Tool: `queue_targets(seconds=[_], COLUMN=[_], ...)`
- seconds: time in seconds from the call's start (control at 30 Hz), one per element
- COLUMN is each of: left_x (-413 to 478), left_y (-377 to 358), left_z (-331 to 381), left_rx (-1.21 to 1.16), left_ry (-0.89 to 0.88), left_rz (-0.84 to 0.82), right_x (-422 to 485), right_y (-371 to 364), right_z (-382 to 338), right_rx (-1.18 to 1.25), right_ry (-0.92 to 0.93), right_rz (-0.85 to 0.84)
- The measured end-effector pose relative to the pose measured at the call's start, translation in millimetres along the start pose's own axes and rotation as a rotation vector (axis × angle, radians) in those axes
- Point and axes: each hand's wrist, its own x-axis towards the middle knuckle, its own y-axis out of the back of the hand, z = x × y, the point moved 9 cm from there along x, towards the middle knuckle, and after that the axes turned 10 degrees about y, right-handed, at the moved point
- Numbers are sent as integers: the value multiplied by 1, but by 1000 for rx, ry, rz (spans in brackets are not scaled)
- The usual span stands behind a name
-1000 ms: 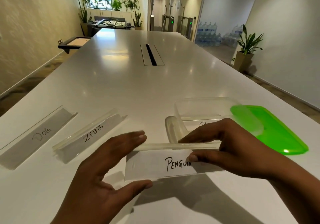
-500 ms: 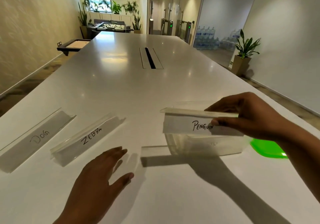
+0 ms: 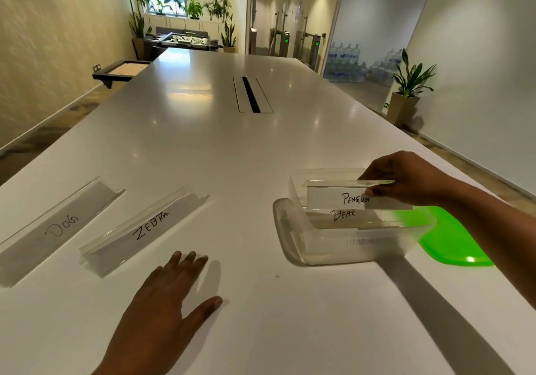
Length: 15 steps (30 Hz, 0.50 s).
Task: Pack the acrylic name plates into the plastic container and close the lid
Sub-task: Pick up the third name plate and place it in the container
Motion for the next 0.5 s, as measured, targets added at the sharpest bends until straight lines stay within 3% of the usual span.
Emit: queue_targets(seconds=[0.5], left_x=[2], left_y=[-1], left_z=[-1], left_rx=[3], left_ry=[28], left_rz=[-23], right_x=[31], right_y=[-52], right_z=[17], right_rx=[-21], right_ry=[-1], right_rz=[-120])
